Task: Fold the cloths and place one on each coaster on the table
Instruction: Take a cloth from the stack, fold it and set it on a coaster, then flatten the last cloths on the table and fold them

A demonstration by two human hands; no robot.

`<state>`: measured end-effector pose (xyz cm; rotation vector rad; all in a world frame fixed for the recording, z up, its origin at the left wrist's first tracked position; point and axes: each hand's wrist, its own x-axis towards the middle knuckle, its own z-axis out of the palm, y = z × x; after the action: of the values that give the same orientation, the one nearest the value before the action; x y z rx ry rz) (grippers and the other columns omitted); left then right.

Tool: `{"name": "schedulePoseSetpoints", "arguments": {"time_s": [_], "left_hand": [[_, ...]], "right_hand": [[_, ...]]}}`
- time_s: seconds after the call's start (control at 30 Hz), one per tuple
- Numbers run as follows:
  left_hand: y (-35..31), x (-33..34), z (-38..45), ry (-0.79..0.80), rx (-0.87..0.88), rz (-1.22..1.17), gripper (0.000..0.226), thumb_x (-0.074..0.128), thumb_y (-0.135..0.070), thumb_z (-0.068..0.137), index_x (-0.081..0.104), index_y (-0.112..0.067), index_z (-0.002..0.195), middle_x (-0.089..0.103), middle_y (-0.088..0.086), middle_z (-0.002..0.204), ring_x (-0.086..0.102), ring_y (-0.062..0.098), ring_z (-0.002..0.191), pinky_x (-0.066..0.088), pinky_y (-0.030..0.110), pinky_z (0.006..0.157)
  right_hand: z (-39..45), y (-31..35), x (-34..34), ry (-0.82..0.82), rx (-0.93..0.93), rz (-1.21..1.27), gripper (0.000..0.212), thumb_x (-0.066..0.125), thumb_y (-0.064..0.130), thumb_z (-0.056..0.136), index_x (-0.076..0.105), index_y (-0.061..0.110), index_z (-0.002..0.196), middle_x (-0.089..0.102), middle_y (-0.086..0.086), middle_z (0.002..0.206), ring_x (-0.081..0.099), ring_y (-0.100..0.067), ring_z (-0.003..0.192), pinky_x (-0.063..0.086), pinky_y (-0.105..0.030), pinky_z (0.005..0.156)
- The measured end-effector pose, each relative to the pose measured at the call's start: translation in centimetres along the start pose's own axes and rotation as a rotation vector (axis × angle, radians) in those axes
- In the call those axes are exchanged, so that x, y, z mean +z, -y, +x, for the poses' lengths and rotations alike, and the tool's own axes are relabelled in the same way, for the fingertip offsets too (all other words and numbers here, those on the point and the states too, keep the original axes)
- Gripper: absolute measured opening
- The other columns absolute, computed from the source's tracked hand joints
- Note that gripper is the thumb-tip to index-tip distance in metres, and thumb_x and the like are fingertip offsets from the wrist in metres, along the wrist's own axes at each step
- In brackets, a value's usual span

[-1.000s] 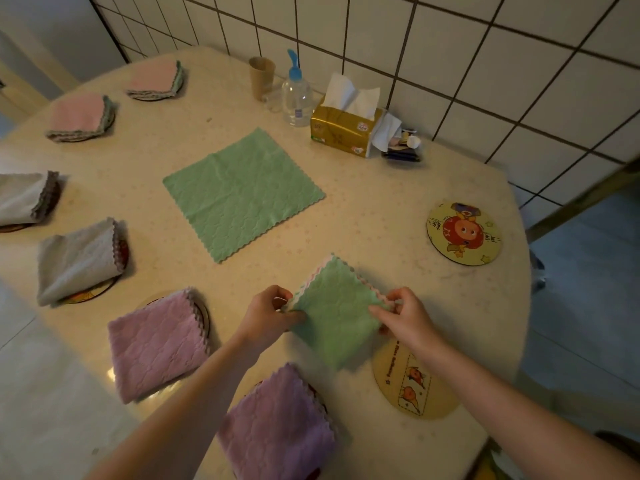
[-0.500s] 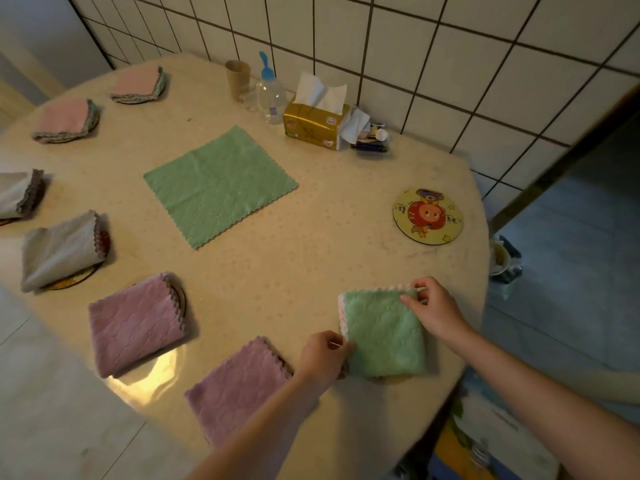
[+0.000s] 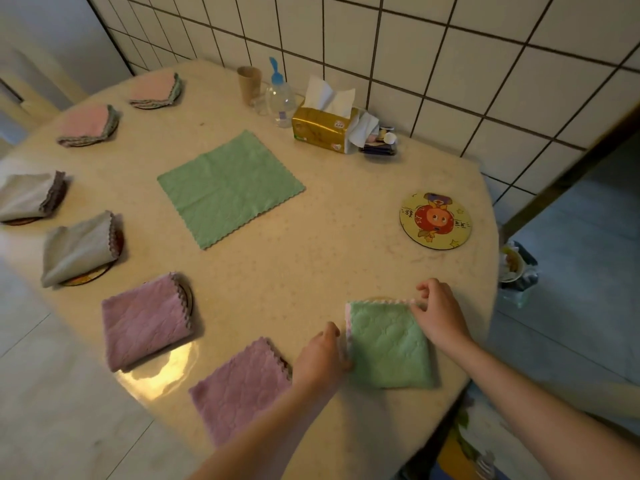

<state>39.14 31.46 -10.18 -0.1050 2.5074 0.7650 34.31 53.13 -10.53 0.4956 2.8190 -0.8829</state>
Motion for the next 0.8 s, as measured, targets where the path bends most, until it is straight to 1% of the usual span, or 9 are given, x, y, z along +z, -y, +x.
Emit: {"name": "schedulePoseSetpoints", "arguments": {"time_s": [0.1, 0.2, 0.27, 0.4, 0.47, 0.57, 0.63, 0.7, 0.8], "left_hand": [[0.5, -2.1, 0.9, -0.022, 0.082, 0.068, 0.04, 0.061, -0.029, 0.087, 0.045, -0.023, 0.123, 0.06, -0.001, 0.112, 0.06, 0.019, 0.093, 0.054, 0.034, 0.076], [1.9, -5.5, 2.8, -0.068, 0.117, 0.109, 0.037, 0.06, -0.026, 0.087, 0.049, -0.022, 0.122, 0.059, -0.002, 0.116, 0.059, 0.018, 0.099, 0.049, 0.03, 0.075], [3.2, -8.0, 4.0, -0.103, 0.105, 0.116, 0.033, 0.059, -0.024, 0.087, 0.052, -0.021, 0.12, 0.059, -0.003, 0.116, 0.058, 0.019, 0.1, 0.048, 0.029, 0.075], [7.3, -13.2, 6.7, -0.152, 0.082, 0.167, 0.029, 0.057, -0.019, 0.087, 0.056, -0.018, 0.115, 0.059, 0.0, 0.113, 0.057, 0.022, 0.1, 0.046, 0.03, 0.075], [9.8, -15.9, 8.2, -0.173, 0.069, 0.199, 0.029, 0.056, -0.015, 0.086, 0.057, -0.017, 0.115, 0.058, 0.002, 0.114, 0.056, 0.024, 0.104, 0.046, 0.03, 0.078], [13.5, -19.9, 11.0, -0.205, 0.063, 0.274, 0.03, 0.054, -0.012, 0.087, 0.057, -0.018, 0.117, 0.056, 0.002, 0.121, 0.05, 0.023, 0.113, 0.046, 0.034, 0.085], [16.0, -22.8, 13.2, -0.219, 0.085, 0.352, 0.034, 0.054, -0.009, 0.086, 0.057, -0.018, 0.118, 0.054, 0.003, 0.125, 0.047, 0.024, 0.117, 0.046, 0.037, 0.087], [18.3, -25.5, 15.7, -0.231, 0.148, 0.426, 0.042, 0.052, -0.004, 0.084, 0.056, -0.017, 0.123, 0.053, 0.003, 0.129, 0.046, 0.026, 0.12, 0.046, 0.039, 0.089], [21.8, -29.1, 19.7, -0.228, 0.254, 0.517, 0.055, 0.05, -0.001, 0.083, 0.047, -0.016, 0.136, 0.044, 0.004, 0.142, 0.038, 0.027, 0.132, 0.044, 0.04, 0.098]], "right_hand": [[0.9, 1.5, -0.6, -0.025, -0.074, -0.054, 0.026, 0.057, 0.012, 0.088, 0.05, 0.014, 0.113, 0.054, -0.001, 0.111, 0.054, -0.016, 0.097, 0.051, -0.034, 0.078], [2.4, 3.9, -0.4, 0.009, -0.149, -0.048, 0.025, 0.053, 0.009, 0.089, 0.051, 0.015, 0.114, 0.056, 0.0, 0.113, 0.053, -0.014, 0.101, 0.05, -0.031, 0.081], [3.1, 5.8, 0.1, 0.06, -0.194, -0.044, 0.024, 0.052, 0.009, 0.089, 0.052, 0.016, 0.113, 0.056, 0.002, 0.113, 0.053, -0.012, 0.1, 0.049, -0.03, 0.081], [4.2, 10.1, 2.2, 0.147, -0.268, -0.046, 0.021, 0.051, 0.011, 0.09, 0.054, 0.017, 0.111, 0.058, 0.003, 0.109, 0.053, -0.012, 0.1, 0.05, -0.032, 0.084], [4.8, 12.7, 3.6, 0.173, -0.306, -0.04, 0.018, 0.051, 0.012, 0.091, 0.055, 0.018, 0.108, 0.058, 0.003, 0.107, 0.054, -0.013, 0.099, 0.05, -0.032, 0.085], [5.8, 17.3, 6.3, 0.192, -0.365, -0.021, 0.015, 0.05, 0.013, 0.09, 0.057, 0.017, 0.103, 0.06, 0.001, 0.105, 0.055, -0.015, 0.098, 0.048, -0.031, 0.085], [6.4, 20.8, 8.6, 0.208, -0.398, -0.016, 0.014, 0.05, 0.013, 0.09, 0.057, 0.017, 0.103, 0.06, 0.002, 0.105, 0.054, -0.015, 0.099, 0.047, -0.03, 0.086], [7.0, 24.1, 11.0, 0.212, -0.429, -0.021, 0.013, 0.05, 0.013, 0.09, 0.057, 0.017, 0.101, 0.059, 0.003, 0.104, 0.053, -0.015, 0.1, 0.046, -0.031, 0.085], [7.6, 29.1, 14.9, 0.233, -0.433, -0.034, 0.011, 0.05, 0.017, 0.091, 0.057, 0.016, 0.1, 0.058, 0.002, 0.105, 0.051, -0.016, 0.101, 0.046, -0.033, 0.085]]}}
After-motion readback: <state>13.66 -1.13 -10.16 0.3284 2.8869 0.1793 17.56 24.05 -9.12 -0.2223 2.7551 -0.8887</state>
